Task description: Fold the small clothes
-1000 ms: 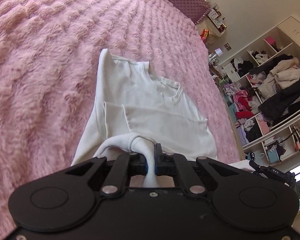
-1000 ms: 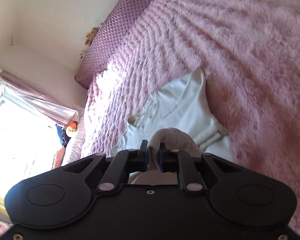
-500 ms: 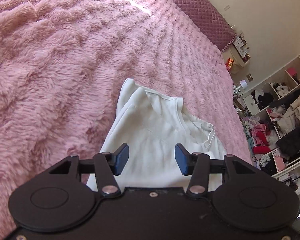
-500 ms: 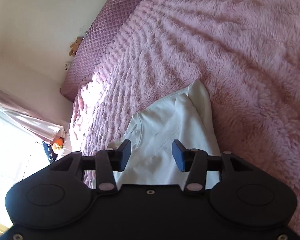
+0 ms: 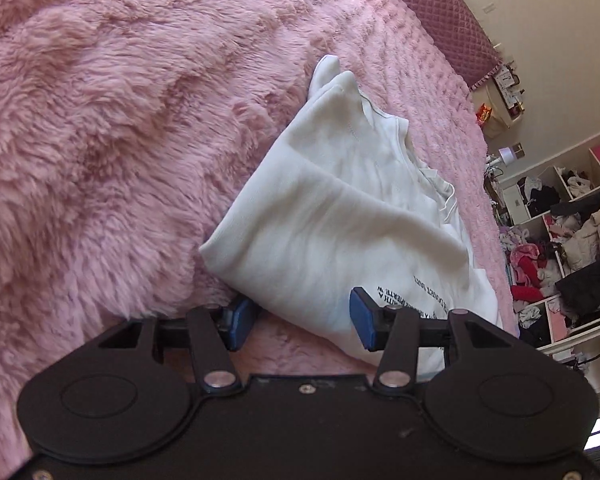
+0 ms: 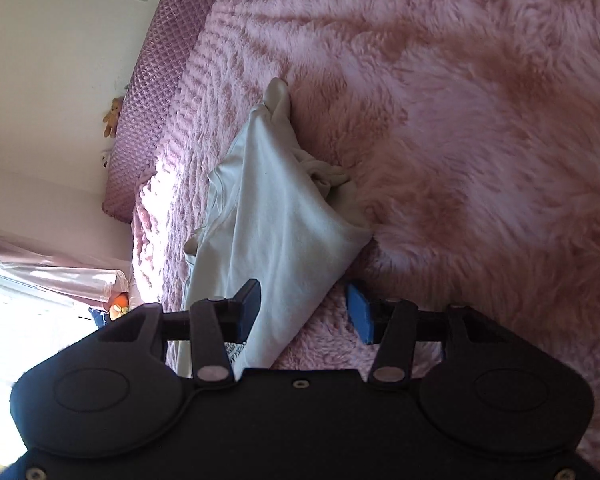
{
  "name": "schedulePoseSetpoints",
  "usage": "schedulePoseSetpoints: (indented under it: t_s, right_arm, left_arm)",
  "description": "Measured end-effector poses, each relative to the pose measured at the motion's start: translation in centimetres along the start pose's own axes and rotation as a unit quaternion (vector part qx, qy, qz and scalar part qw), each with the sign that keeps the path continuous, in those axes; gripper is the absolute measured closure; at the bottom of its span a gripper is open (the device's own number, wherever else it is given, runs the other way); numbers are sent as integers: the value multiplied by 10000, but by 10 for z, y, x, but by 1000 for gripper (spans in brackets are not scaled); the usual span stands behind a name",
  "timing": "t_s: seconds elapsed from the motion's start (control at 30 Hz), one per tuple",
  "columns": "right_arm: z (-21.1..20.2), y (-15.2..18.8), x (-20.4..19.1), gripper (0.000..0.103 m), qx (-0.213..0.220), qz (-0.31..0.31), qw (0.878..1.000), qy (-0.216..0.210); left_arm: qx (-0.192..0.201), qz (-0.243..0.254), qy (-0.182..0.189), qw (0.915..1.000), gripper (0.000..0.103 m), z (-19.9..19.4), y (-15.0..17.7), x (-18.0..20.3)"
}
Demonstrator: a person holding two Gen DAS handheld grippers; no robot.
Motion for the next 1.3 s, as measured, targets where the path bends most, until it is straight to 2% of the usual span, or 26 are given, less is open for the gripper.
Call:
schedulePoseSetpoints:
  t_s: [0.1, 0.17, 0.2, 0.23, 0.27, 0.3, 0.37, 0.47, 0.57, 0.7, 0.83, 0.9, 0.93, 1.0, 1.03, 1.07, 1.1, 1.17, 1.2, 1.23, 1.3]
  right_arm:
    - [11, -3, -1, 52, 328, 219, 9992, -5]
    - [15, -4, -1, 51, 480, 288, 9984, 69]
    - [16, -5, -3, 59, 515, 250, 9983, 135]
    - [15, -7, -3, 82, 550, 215, 9978, 297]
    - [15, -9, -5, 92, 546, 178, 9977, 352]
    - [12, -12, -8, 98, 582, 134, 9975, 386]
    - [2, -17, -20, 98, 672, 3, 9970, 387]
    - [-18, -17, -43, 99, 672, -258, 9971, 259]
    - [-51, -8, -54, 99, 601, -346, 9976, 65]
    - [-105, 26, -40, 99, 417, -296, 9987, 65]
    - [-139, 63, 8, 99, 107, -248, 9980, 573]
    - [-143, 74, 38, 98, -41, -173, 9967, 791]
    - [-142, 75, 46, 99, -92, -150, 9967, 797]
    - [-140, 73, 47, 98, -268, -297, 9960, 802]
    - [-139, 71, 45, 95, -368, -355, 9951, 852]
    - [-139, 69, 40, 92, -488, -452, 9934, 938]
    - [-138, 65, 34, 83, -609, -610, 9905, 1073]
    - [-137, 54, 20, 67, -722, -1098, 9817, 1375]
    - [-137, 46, 12, 53, -669, -1418, 9759, 1520]
    - [-134, 37, 3, 49, -597, -1762, 9685, 1654]
    - [-116, 16, -16, 49, -460, -2329, 9566, 1691]
  left_arm:
    - [13, -563, 51, 9984, 57, 12, -10, 1]
    - [28, -812, -44, 9967, 86, 16, -14, 1]
    - [34, -894, -29, 9960, 90, 16, -16, 0]
    - [52, -966, 4, 9953, 93, 15, -18, -1]
    - [89, -979, 27, 9952, 94, 11, -19, -1]
    - [151, -946, 52, 9954, 95, 6, -20, 1]
    - [315, -812, 90, 9962, 101, -14, -25, 8]
    - [417, -721, 276, 9961, 101, -41, -23, 16]
    - [489, -425, 427, 9970, 101, -74, -8, 22]
    - [335, -184, 422, 9984, 101, -110, 47, 3]
    - [-90, 16, -34, 10000, 100, -106, 108, -41]
    - [-165, 233, -329, 9991, 95, -95, 123, -56]
    - [-182, 494, -426, 9977, 86, -90, 128, -61]
    - [-167, 879, -479, 9948, 83, -91, 129, -61]
    - [-177, 995, -519, 9935, 79, -95, 127, -60]
    - [-171, 1098, -603, 9920, 74, -99, 123, -59]
    - [-129, 1208, -726, 9899, 73, -104, 118, -59]
    - [259, 1558, -1078, 9815, 61, -121, 96, -56]
    - [505, 1737, -1196, 9762, 59, -128, 82, -52]
    - [670, 1828, -1225, 9732, 56, -131, 69, -48]
    - [861, 1866, -1150, 9719, 56, -127, 42, -35]
Point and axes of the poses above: each gripper's, at about its wrist camera, not at the fingertips, and z roughly the way its jaws point, x to its right, y to its underside, the point moved 10 cm from there along z, roughly the way its jaws point, and after that the axes turned 11 degrees about -y, right-handed, at the moved point
